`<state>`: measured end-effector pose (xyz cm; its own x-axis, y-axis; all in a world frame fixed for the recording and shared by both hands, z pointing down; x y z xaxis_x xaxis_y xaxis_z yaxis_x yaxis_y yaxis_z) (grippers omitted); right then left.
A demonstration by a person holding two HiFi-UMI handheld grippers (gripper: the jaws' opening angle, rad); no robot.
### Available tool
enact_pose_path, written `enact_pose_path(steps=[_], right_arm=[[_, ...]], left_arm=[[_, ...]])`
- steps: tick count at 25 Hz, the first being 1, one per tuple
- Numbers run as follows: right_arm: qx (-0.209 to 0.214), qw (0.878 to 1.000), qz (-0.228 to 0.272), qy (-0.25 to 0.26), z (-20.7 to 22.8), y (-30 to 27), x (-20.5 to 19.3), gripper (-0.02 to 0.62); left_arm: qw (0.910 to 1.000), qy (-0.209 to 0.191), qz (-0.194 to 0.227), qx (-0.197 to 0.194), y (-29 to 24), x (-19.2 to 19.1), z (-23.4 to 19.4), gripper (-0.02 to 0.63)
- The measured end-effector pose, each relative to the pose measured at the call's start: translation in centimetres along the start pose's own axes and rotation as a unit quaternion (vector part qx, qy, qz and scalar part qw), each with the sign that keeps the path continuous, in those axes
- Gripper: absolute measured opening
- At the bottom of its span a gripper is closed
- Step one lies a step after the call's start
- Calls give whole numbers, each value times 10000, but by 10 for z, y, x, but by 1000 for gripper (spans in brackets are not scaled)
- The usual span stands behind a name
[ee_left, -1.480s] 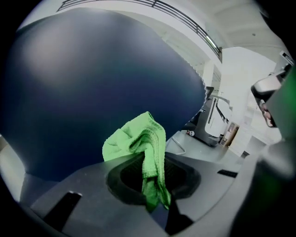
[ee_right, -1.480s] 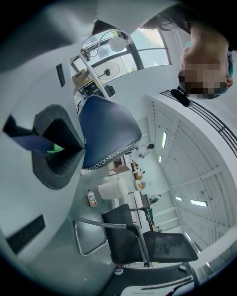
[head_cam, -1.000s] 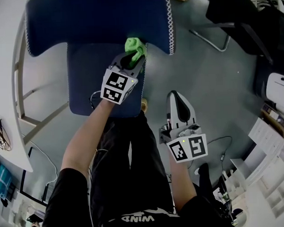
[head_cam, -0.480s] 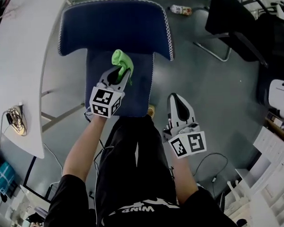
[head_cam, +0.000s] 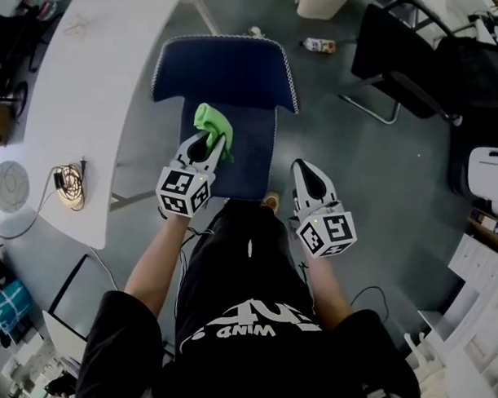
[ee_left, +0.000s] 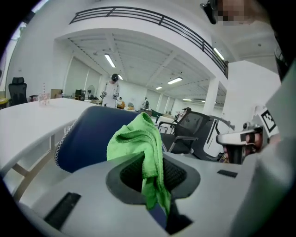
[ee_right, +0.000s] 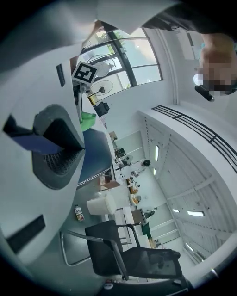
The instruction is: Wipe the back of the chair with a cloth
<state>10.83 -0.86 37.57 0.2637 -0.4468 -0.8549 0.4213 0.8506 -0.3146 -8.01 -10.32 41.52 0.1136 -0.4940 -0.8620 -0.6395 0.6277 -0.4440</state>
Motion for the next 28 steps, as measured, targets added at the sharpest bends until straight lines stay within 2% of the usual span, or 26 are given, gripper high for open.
enact_pose_path(steps=[7,15,22,28], right_arm=[[115,9997,115,201,-25,24,37,-6],[294,9976,346,517,-52,47,78,-6],[229,9956,441,790,-54,75,91,-6],[112,9951,448,870,-53,98,83,-6]], left_arm=[[9986,292,415,-131,56,60,30,69],[9962,106,827,-243,109,115,58,69],[9936,117,1086,-299,139,127,81,69],[9921,67,1237,-199,151,118,92,69]])
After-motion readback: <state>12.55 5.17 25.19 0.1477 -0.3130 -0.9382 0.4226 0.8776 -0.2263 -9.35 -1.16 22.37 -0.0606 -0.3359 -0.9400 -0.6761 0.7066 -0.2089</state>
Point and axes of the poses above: the fingertips, and each gripper's own axes: y backward along the fingers, z to its right, x out of its top, the point moved 3 cm from there along y, backward along the fingers, and after that the axes turned 2 degrees about x, right-handed, at the moved point
